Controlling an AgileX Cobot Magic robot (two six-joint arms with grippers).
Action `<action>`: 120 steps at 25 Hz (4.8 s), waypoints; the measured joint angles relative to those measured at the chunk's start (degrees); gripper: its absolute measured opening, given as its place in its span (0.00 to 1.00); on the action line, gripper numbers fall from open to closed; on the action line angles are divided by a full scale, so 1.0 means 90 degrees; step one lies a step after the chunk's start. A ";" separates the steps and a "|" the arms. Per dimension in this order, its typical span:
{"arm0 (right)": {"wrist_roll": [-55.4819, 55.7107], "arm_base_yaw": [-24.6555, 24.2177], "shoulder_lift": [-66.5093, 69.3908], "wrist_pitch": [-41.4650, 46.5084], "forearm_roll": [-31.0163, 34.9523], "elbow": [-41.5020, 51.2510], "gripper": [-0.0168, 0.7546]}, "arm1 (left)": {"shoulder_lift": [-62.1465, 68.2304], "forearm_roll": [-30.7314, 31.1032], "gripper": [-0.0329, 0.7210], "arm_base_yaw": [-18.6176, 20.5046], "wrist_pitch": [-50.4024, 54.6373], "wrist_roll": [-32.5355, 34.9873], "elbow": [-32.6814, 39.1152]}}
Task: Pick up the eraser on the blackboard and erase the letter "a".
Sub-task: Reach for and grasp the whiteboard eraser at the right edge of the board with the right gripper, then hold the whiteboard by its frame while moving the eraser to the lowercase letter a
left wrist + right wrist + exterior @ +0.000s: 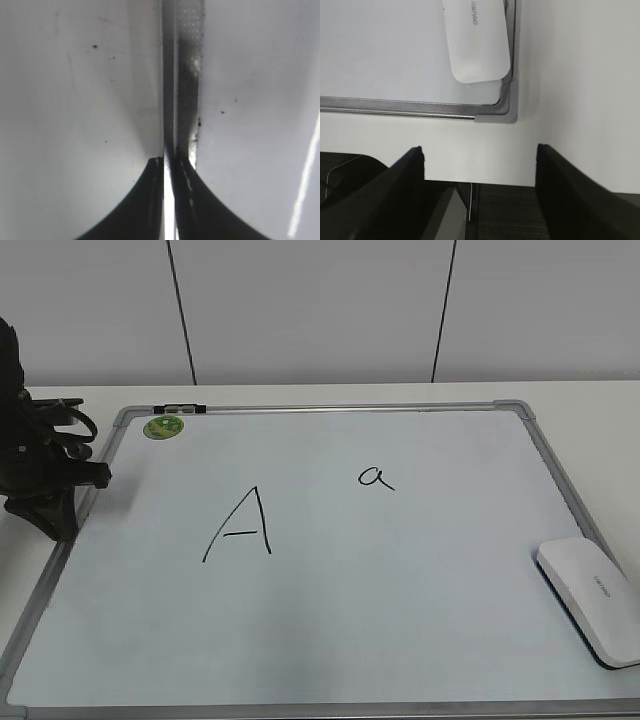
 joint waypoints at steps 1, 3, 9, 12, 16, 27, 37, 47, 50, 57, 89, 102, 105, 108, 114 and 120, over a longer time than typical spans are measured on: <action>-0.0040 0.0000 0.0234 -0.0050 0.0000 -0.0097 0.70 | 0.0000 0.0000 0.08 0.0000 0.0000 0.0000 0.0000; -0.0128 0.0000 0.0691 -0.0079 0.0000 -0.0274 0.76 | 0.0000 0.0000 0.08 0.0000 0.0000 0.0000 0.0000; -0.0548 0.0000 0.2177 -0.0244 0.0000 -0.0772 0.88 | 0.0000 -0.0015 0.08 0.0000 0.0004 0.0000 0.0000; -0.0711 0.0000 0.2725 -0.0516 0.0000 -0.1087 0.88 | 0.0000 -0.0040 0.08 0.0000 0.0004 0.0000 0.0000; -0.0831 0.0000 0.3384 -0.0841 -0.0112 -0.1389 0.88 | 0.0000 -0.0040 0.08 0.0000 0.0004 0.0000 0.0000; -0.1024 0.0000 0.4872 -0.1081 -0.0164 -0.1773 0.88 | 0.0000 -0.0074 0.08 0.0000 0.0004 0.0000 0.0000; -0.1120 0.0000 0.5561 -0.1372 0.0000 -0.1911 0.87 | 0.0000 -0.0084 0.08 0.0000 0.0004 0.0000 0.0000; -0.1350 -0.0244 0.6021 -0.1427 0.0347 -0.2101 0.86 | 0.0000 -0.0084 0.08 0.0000 0.0004 0.0000 0.0000; -0.1472 -0.0244 0.6110 -0.1532 0.0444 -0.2134 0.86 | 0.0000 -0.0084 0.08 0.0000 0.0004 0.0000 0.0000; -0.1497 -0.0244 0.6362 -0.1716 0.0481 -0.2154 0.85 | 0.0000 -0.0084 0.08 0.0000 0.0004 0.0000 0.0000; -0.1388 -0.0245 0.6700 -0.0287 0.1522 -0.3476 0.71 | 0.0000 -0.0145 0.09 0.0000 0.0004 0.0000 0.0000; -0.0935 0.0615 0.8609 0.0812 0.1240 -0.6541 0.71 | 0.0000 -0.0149 0.10 0.0000 0.0014 0.0000 0.0000; -0.0821 0.0855 0.8911 0.0836 0.1139 -0.6938 0.71 | 0.0000 -0.0149 0.10 0.0000 0.0014 0.0000 0.0000; -0.0770 0.0998 0.9135 0.0849 0.1115 -0.7214 0.71 | 0.0000 -0.0149 0.10 0.0000 0.0014 0.0000 0.0000; -0.0732 0.1078 0.9448 0.0891 0.1075 -0.7640 0.71 | 0.0000 -0.0149 0.10 0.0000 0.0014 0.0000 0.0000; -0.0691 0.1078 0.9755 0.0903 0.1038 -0.8011 0.71 | 0.0000 -0.0149 0.10 0.0000 0.0017 0.0000 -0.0006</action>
